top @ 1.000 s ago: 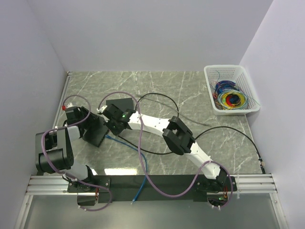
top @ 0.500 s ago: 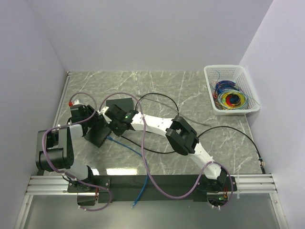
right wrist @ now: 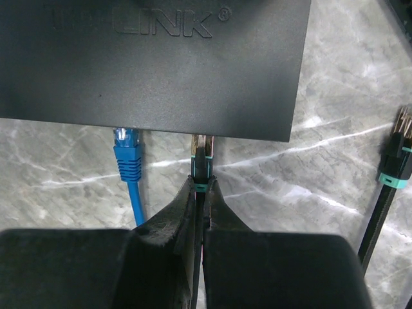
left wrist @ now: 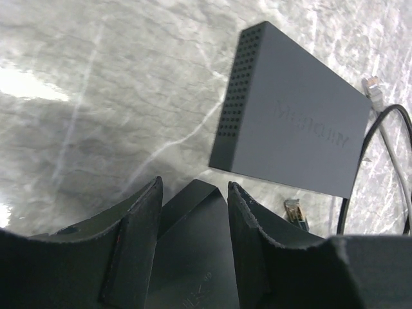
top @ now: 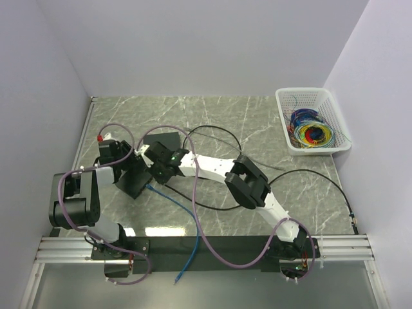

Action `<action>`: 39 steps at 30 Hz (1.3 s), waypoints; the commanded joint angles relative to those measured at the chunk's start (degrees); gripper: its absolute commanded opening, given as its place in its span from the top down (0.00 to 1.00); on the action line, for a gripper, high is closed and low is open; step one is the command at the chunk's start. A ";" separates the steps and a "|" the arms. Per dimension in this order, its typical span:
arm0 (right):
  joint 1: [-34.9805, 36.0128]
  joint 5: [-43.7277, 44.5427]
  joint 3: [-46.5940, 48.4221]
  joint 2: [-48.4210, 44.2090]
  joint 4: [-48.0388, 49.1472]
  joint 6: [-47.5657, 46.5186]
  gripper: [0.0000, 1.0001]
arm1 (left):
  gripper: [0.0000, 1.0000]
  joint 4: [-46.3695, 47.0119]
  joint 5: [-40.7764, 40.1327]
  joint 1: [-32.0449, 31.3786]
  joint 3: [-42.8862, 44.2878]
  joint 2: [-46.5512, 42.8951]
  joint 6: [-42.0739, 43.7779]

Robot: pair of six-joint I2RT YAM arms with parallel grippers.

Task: Insert the plug into the switch port

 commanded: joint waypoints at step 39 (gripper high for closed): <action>-10.46 -18.60 -15.96 -13.63 27.35 -12.75 1.00 | 0.52 2.35 10.01 -13.49 -8.19 1.88 -12.03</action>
